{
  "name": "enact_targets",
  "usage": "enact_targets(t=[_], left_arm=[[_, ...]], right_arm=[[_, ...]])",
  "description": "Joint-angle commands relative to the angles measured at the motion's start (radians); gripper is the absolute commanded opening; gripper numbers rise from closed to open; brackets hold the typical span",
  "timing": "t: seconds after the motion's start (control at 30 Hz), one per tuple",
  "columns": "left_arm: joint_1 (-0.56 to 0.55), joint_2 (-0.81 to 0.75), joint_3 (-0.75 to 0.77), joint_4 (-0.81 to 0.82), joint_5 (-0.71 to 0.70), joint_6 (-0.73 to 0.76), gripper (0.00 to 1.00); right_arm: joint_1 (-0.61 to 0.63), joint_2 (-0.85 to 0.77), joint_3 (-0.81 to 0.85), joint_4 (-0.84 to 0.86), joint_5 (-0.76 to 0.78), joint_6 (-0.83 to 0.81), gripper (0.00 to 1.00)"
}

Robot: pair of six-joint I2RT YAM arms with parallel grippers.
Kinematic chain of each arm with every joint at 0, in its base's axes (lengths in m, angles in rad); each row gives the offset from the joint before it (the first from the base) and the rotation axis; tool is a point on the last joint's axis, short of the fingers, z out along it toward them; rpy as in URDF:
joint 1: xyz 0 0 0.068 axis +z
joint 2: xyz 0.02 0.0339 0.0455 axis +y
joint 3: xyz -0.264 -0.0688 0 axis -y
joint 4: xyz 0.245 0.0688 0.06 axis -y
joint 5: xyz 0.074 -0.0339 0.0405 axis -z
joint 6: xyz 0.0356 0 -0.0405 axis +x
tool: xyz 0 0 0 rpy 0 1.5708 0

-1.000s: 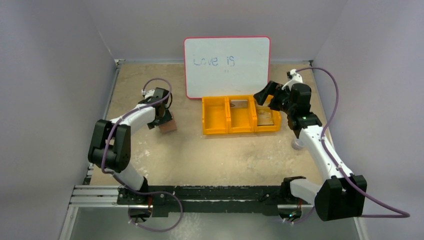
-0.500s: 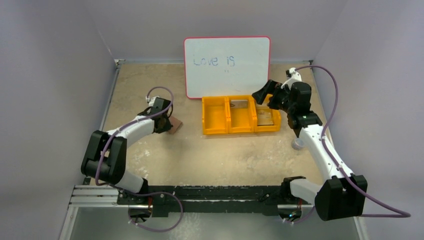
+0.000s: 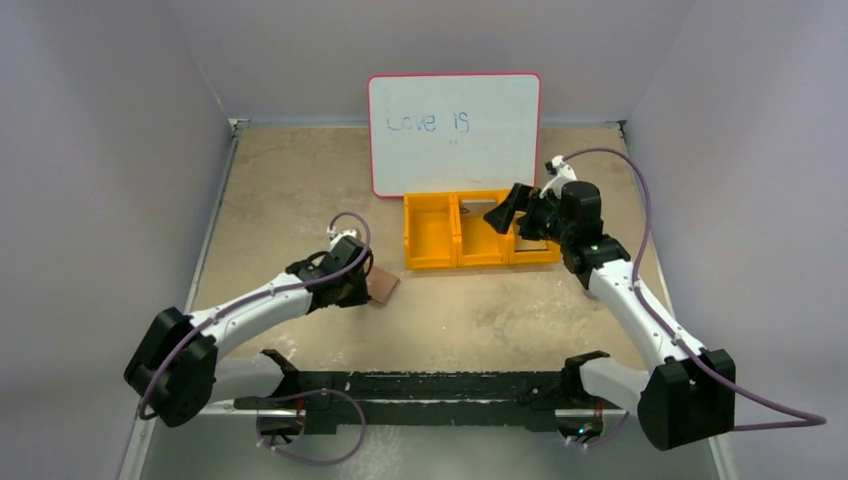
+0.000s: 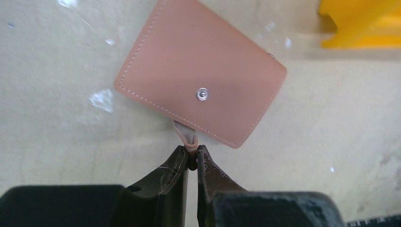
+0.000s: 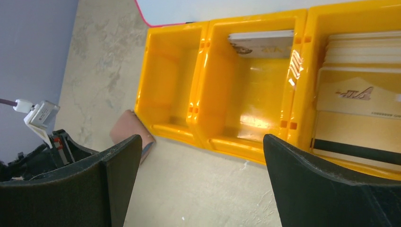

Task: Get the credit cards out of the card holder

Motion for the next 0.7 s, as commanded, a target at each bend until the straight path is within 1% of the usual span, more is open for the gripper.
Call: enact_targets(t=[0.0, 0.1, 0.13, 0.2, 0.27, 0.33, 0.43, 0.5, 0.57, 0.67], left_arm=[[-0.104, -0.12, -0.014, -0.03, 0.037, -0.097, 0.0], [-0.182, -0.17, 0.014, -0.077, 0.06, -0.126, 0.0], [-0.211, -0.183, 0.021, -0.091, 0.064, -0.138, 0.0], [-0.28, -0.211, 0.024, -0.084, 0.069, -0.165, 0.0], [-0.351, -0.217, 0.018, -0.048, 0.077, -0.18, 0.0], [-0.428, -0.206, 0.014, 0.0, 0.068, -0.187, 0.0], [-0.513, -0.142, 0.022, 0.106, 0.088, -0.166, 0.0], [-0.565, -0.081, 0.056, 0.116, 0.035, -0.157, 0.0], [-0.594, -0.033, 0.095, 0.047, -0.072, -0.182, 0.0], [-0.599, -0.028, 0.086, -0.068, -0.261, -0.328, 0.0]], right_arm=[[0.028, -0.056, -0.023, 0.008, -0.025, 0.017, 1.0], [0.051, -0.078, -0.042, 0.022, -0.056, 0.013, 1.0], [0.069, -0.084, -0.057, 0.047, -0.092, 0.003, 1.0], [0.15, -0.081, -0.089, 0.085, -0.161, -0.012, 0.99], [0.239, -0.066, -0.113, 0.081, -0.128, -0.019, 0.99], [0.314, -0.066, -0.139, 0.07, -0.063, -0.003, 0.98], [0.396, -0.094, -0.202, 0.118, -0.053, 0.037, 0.97], [0.448, -0.099, -0.23, 0.131, -0.035, 0.054, 0.97], [0.493, -0.094, -0.246, 0.132, -0.007, 0.067, 0.96], [0.536, -0.078, -0.264, 0.134, 0.033, 0.099, 0.96]])
